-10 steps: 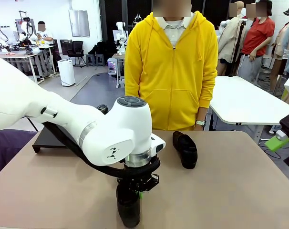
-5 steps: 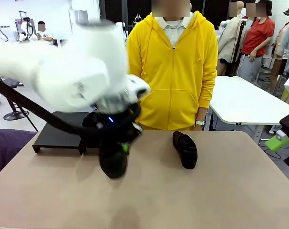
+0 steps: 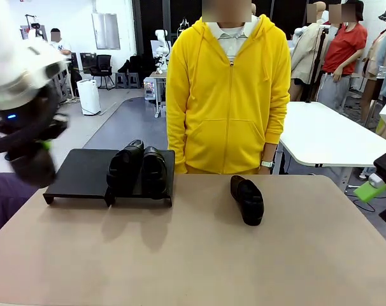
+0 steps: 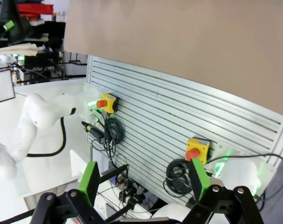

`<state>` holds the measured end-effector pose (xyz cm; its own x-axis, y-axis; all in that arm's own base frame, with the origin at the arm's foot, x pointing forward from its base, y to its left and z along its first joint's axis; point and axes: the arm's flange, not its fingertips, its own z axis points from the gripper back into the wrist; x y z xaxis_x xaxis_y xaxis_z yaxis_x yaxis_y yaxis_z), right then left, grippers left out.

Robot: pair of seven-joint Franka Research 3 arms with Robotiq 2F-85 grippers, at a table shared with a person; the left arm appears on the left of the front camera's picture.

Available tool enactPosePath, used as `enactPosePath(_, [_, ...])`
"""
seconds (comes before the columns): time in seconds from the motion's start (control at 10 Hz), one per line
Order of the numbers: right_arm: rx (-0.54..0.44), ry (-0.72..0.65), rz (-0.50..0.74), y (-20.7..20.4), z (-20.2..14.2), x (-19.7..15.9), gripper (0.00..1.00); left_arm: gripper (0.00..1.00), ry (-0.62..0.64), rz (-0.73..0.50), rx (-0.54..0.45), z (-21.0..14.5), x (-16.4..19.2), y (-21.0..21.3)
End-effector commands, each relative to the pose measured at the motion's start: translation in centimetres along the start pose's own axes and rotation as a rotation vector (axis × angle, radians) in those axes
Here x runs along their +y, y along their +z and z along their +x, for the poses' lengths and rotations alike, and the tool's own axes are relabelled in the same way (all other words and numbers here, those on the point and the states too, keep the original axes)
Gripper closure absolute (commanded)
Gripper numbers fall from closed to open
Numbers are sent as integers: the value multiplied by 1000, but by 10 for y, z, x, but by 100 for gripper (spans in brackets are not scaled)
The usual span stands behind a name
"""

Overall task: Organize the shoes by placing them on the stand.
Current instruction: Place the Shoe from the middle of the table onto the Shoes Stand.

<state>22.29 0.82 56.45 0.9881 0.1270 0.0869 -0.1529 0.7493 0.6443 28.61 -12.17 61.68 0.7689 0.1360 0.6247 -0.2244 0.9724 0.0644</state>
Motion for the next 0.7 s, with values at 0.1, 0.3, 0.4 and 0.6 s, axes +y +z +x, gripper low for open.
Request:
enactPosePath(0.1, [2,8,0,4,1,1,0,100,64,-14,67,-13,62,-31])
enactPosePath(0.3, [2,8,0,4,1,1,0,100,51,46,54,-11,51,-33])
enactPosePath(0.4, [2,8,0,4,1,1,0,100,51,46,54,-11,51,-33])
enactPosePath(0.6, [2,8,0,4,1,1,0,100,51,46,54,-11,51,-33])
